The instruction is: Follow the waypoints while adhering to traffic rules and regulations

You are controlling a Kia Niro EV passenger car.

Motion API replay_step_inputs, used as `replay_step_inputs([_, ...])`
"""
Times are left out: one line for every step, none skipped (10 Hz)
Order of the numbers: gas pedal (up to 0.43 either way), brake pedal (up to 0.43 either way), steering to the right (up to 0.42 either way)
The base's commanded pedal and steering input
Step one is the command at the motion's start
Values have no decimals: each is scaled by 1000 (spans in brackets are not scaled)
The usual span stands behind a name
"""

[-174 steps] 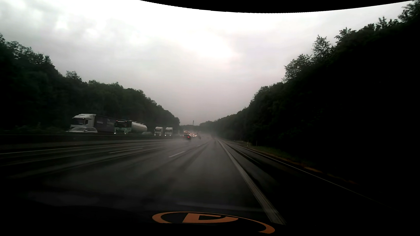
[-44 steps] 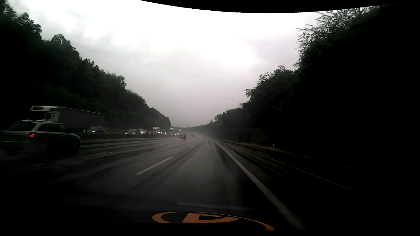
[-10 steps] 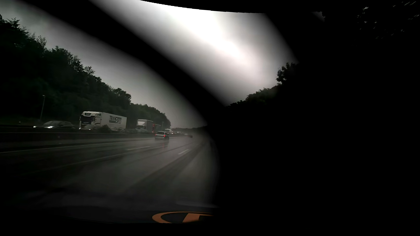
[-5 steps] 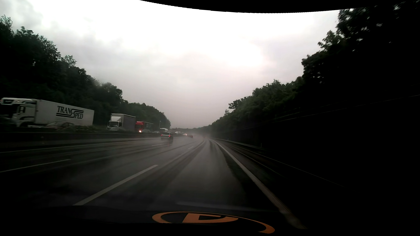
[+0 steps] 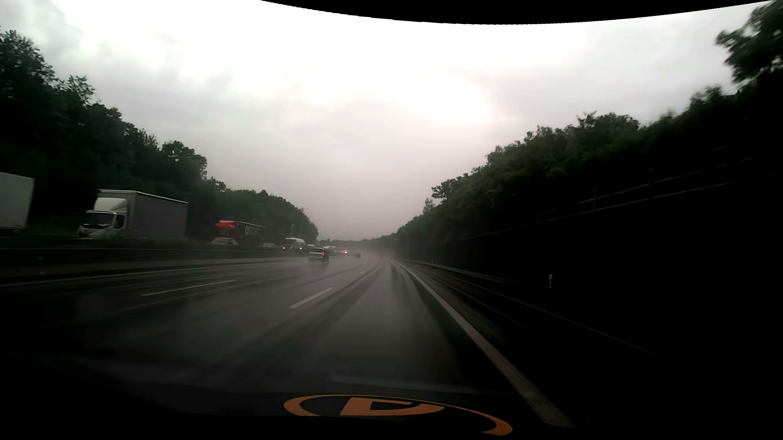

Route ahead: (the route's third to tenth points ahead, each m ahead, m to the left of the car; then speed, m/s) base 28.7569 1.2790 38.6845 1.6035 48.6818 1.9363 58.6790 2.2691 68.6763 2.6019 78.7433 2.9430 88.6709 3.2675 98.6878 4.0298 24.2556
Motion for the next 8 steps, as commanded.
replay_step_inputs([110, 0, -3])
replay_step_inputs([110, 0, -3])
replay_step_inputs([110, 0, -3])
replay_step_inputs([110, 0, -3])
replay_step_inputs([110, 0, -3])
replay_step_inputs([110, 0, -3])
replay_step_inputs([110, 0, -4])
replay_step_inputs([110, 0, -5])
